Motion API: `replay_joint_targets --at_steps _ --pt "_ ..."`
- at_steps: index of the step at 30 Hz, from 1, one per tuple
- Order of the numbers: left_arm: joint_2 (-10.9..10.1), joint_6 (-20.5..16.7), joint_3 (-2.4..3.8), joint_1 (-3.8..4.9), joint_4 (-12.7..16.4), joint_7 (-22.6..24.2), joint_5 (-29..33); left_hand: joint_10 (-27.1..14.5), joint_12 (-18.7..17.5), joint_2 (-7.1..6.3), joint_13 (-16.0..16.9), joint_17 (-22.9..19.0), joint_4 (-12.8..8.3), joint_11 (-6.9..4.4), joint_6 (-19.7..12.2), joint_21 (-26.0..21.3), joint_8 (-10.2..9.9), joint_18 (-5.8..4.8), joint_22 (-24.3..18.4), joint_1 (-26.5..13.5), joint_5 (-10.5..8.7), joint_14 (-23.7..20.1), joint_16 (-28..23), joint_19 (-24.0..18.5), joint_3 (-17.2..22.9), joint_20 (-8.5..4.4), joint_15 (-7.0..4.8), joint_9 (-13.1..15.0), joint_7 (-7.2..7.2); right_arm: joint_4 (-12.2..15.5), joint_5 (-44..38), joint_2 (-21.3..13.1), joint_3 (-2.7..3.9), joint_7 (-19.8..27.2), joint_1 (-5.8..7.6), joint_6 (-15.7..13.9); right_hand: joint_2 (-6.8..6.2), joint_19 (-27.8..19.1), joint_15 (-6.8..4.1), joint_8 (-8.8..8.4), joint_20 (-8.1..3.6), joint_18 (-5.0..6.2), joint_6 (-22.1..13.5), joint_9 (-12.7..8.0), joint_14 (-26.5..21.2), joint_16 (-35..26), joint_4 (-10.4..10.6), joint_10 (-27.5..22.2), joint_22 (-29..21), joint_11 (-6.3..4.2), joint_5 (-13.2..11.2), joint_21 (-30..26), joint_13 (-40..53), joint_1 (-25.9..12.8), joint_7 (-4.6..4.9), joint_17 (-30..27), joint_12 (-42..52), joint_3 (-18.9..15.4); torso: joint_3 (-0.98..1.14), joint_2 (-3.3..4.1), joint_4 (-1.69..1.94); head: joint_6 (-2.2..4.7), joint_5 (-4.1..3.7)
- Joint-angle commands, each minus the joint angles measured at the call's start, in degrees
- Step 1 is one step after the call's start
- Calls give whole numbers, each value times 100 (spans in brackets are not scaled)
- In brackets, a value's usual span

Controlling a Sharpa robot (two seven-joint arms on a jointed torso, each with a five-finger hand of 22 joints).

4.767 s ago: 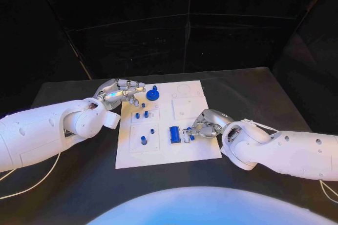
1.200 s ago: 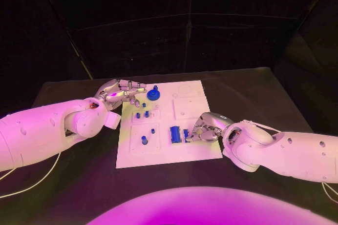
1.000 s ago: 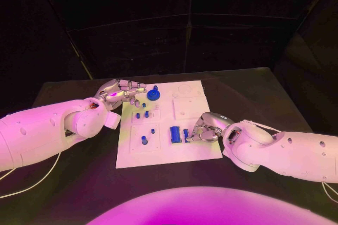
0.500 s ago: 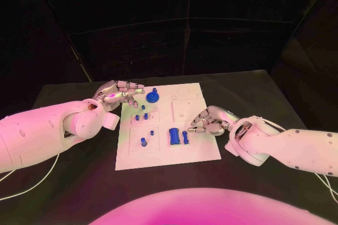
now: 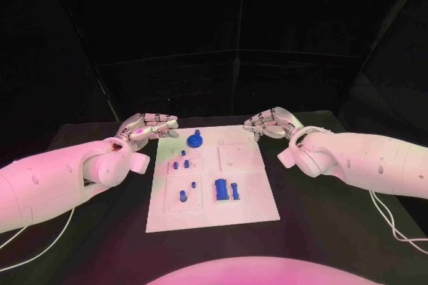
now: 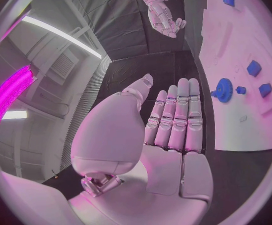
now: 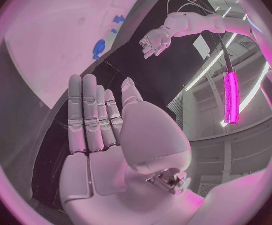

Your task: Assemble the parts on the task board

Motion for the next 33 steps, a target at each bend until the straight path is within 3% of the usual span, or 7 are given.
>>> replay_joint_targets --at_steps 1,11,12,17,18,31,33 --pt "124 -323 7 8 -171 388 309 15 -122 110 -8 -237 36 64 -13 -385 -53 42 -313 75 1 -79 -539 -342 -137 163 119 -5 -25 -343 1082 235 7 608 21 562 79 -127 176 -105 148 52 13 -66 -344 -856 -22 72 -499 83 -37 -670 -846 85 34 -578 -510 -49 9 -13 1 174 64" --pt "627 -619 13 -2 -808 540 514 -223 -509 291 -19 -680 88 139 -49 -825 -228 100 -845 276 10 -140 -1484 -650 -480 380 235 -9 -67 -1101 1360 806 19 857 26 834 237 434 361 -583 332 68 153 -179 6 -2451 -354 510 -1769 198 -22 -2059 -2935 50 47 -2004 -1408 -110 42 45 64 527 115" --pt "588 -371 7 -7 -759 289 304 -1957 -886 628 -378 -897 -460 -160 -1666 -995 -632 -288 -1272 -2140 -226 -1752 -1776 -1932 -691 -103 -33 -384 -307 -1046 1032 782 16 545 13 538 -20 -1313 157 -960 -56 -233 -1523 -577 -1906 -2901 -645 -1274 -2255 -65 -228 -2316 -3102 -2390 -269 -2314 -1678 212 23 9 42 441 101" --pt "552 -548 68 -51 -625 315 280 -2595 -886 628 -378 -994 -460 -260 -2245 -1451 -632 -288 -1448 -2951 -297 -2297 -1924 -2398 -799 -256 -115 -384 -417 -869 1137 721 109 587 -48 370 -48 -1830 86 -960 -188 -304 -2053 -577 -2481 -2901 -645 -1815 -2499 -151 -284 -2478 -3286 -3209 -373 -2515 -1812 319 40 -17 44 530 144" --pt "538 -617 92 -69 -573 325 271 -2731 -886 628 -378 -1012 -460 -283 -2372 -1451 -632 -325 -1483 -3137 -317 -2421 -1954 -2499 -825 -293 -135 -384 -438 -799 1178 698 145 603 -72 304 -65 -1961 -328 -960 -218 -332 -2181 -577 -2625 -2901 -645 -1950 -2540 -171 -685 -2503 -3306 -3396 -397 -2543 -1836 340 47 -27 45 565 161" --pt "139 -2594 781 -565 920 612 4 -4152 -886 628 -378 -1453 -460 -847 -3690 -1451 -632 -514 -1843 -5073 -753 -3714 -2571 -3552 -1267 -678 -629 -384 -952 1006 2248 79 1089 1030 -696 -1408 -494 -3336 -328 -960 -532 -519 -3508 -577 -4133 -2901 -645 -3358 -2970 -669 -685 -3086 -3774 -5358 -1003 -2838 -2406 968 131 -152 55 993 372" --pt "85 -2862 875 -632 1122 651 -32 -4308 -886 628 -378 -1453 -460 -847 -3828 -1451 -632 -966 -1881 -5280 -753 -3851 -2571 -3664 -1267 -718 -629 -384 -952 1197 2361 14 1189 1075 -763 -1590 -494 -3484 -328 -960 -965 -560 -3653 -577 -4296 -2901 -645 -3510 -3016 -669 -685 -3086 -3774 -5570 -1003 -3248 -2406 968 131 -152 55 993 372"
